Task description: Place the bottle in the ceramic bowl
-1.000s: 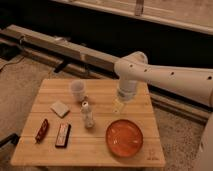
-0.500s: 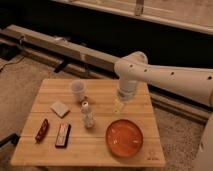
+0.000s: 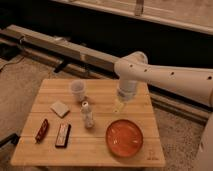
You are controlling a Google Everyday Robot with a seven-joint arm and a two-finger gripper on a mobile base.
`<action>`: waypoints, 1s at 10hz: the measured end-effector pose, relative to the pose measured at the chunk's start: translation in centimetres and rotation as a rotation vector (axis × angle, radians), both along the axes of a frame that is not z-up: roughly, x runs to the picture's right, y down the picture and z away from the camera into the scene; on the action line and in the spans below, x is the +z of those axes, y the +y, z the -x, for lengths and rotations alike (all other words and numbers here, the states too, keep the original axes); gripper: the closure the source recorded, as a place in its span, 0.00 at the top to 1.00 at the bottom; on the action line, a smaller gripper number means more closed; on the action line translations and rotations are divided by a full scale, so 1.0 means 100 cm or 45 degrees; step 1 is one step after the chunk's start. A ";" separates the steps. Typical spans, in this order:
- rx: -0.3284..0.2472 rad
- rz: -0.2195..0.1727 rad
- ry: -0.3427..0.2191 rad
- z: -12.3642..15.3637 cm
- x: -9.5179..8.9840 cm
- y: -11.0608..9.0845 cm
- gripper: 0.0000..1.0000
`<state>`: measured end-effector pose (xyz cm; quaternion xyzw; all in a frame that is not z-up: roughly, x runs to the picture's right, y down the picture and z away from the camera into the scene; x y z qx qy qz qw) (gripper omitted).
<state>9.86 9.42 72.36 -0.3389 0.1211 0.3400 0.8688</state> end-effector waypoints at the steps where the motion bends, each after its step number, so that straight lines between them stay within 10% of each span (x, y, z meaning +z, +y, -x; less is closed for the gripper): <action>1: 0.000 0.000 0.000 0.000 0.000 0.000 0.80; 6: -0.018 0.004 0.005 -0.002 -0.001 0.003 0.80; 10: -0.149 0.044 -0.062 0.043 -0.016 0.044 0.80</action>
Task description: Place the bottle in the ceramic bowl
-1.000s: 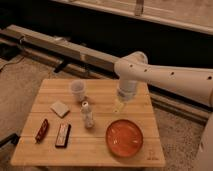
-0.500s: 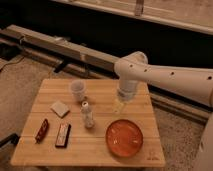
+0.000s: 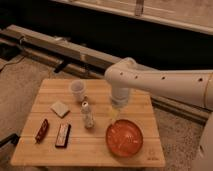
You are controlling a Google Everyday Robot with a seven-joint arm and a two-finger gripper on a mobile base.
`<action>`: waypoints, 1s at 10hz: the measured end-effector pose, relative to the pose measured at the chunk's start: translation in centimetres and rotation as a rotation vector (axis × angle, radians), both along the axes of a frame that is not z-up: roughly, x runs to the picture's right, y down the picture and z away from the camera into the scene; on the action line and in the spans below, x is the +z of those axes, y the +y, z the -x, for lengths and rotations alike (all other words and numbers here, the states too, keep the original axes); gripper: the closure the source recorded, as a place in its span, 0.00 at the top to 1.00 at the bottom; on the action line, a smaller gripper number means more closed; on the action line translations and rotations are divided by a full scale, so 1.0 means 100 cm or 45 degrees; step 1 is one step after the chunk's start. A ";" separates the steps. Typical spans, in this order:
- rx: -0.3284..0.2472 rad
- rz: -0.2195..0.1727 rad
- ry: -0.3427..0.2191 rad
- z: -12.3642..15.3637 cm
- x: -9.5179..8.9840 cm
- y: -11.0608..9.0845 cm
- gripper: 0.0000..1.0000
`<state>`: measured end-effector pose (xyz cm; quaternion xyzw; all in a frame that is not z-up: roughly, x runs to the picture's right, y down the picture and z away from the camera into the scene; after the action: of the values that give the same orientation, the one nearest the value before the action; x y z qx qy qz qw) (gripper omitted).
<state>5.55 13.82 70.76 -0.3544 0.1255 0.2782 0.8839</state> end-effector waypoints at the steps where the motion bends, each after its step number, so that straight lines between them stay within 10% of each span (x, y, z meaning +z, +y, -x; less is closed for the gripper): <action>1: -0.024 0.017 -0.025 0.023 -0.002 0.015 0.80; 10: -0.088 0.111 -0.136 0.121 0.068 0.030 0.80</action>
<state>-6.59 16.86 77.61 -0.4024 0.1023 0.2223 0.8821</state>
